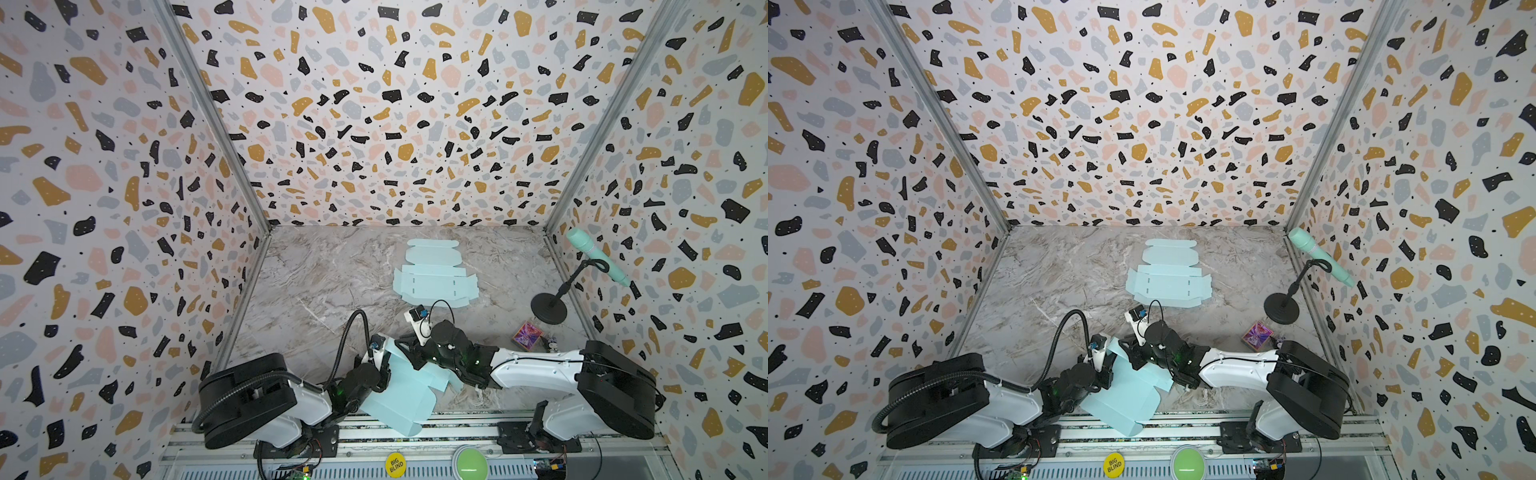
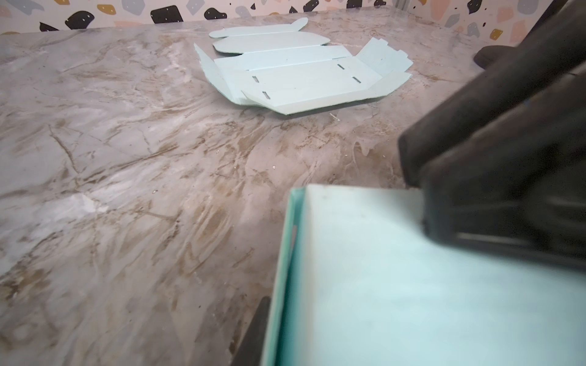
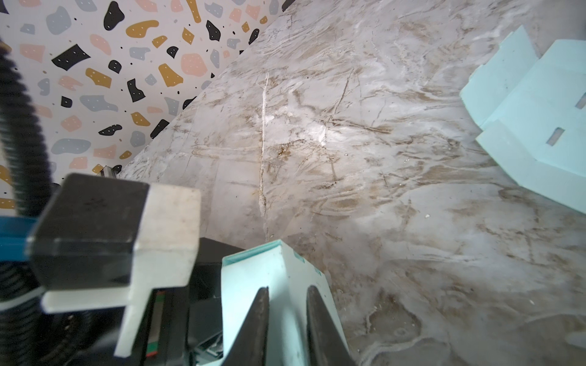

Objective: Fold the paper box

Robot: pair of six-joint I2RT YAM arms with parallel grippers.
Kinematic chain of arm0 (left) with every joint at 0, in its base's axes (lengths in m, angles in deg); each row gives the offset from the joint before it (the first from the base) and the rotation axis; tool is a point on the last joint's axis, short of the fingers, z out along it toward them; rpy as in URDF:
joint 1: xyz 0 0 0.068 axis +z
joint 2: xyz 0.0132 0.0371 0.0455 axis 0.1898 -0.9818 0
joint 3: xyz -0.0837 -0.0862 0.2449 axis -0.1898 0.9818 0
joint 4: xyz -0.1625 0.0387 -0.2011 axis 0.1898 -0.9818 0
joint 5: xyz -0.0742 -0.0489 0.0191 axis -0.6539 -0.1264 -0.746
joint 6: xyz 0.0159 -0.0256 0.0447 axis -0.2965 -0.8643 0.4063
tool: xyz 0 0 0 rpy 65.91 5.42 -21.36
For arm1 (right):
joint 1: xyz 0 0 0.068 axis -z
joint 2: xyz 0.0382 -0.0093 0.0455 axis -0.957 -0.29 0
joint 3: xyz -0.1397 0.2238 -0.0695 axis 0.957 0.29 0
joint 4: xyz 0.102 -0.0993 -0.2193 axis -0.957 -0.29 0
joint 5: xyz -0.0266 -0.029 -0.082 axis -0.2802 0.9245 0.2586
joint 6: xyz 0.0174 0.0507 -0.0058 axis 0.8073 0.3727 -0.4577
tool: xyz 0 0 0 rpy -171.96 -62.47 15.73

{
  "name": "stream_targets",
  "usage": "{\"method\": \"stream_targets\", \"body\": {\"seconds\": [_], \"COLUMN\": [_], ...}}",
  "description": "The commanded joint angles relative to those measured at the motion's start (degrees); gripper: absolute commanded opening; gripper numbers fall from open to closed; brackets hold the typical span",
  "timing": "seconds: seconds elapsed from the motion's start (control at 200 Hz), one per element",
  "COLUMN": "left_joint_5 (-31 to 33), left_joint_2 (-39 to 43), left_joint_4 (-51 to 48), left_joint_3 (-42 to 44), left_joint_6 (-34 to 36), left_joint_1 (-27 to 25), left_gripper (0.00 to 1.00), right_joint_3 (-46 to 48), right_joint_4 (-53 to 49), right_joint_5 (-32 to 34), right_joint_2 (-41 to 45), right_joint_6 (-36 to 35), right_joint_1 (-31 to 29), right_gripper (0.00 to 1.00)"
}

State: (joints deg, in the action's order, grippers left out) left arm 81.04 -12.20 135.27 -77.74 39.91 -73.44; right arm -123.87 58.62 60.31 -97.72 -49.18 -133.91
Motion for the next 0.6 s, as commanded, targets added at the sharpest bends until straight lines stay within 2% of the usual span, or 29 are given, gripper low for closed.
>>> {"method": "stream_targets", "body": {"seconds": [0.0, 0.205, 0.596], "left_joint_5": [1.3, 3.4, 4.1], "left_joint_2": [3.3, 7.7, 7.7], "left_joint_4": [2.7, -0.4, -0.9], "left_joint_3": [1.0, 0.7, 0.2], "left_joint_6": [-0.7, 0.5, 1.1], "left_joint_1": [-1.0, -1.0, -1.0], "left_gripper": [0.24, 0.22, 0.10], "right_joint_3": [1.8, 1.2, -0.5], "right_joint_4": [-5.8, -5.6, -6.6], "right_joint_5": [0.9, 0.2, 0.0], "right_joint_2": [0.2, -0.4, -0.8], "right_joint_6": [0.2, 0.1, -0.3], "right_joint_1": [-0.5, -0.6, -0.8], "right_gripper": [0.22, 0.23, 0.22]}}
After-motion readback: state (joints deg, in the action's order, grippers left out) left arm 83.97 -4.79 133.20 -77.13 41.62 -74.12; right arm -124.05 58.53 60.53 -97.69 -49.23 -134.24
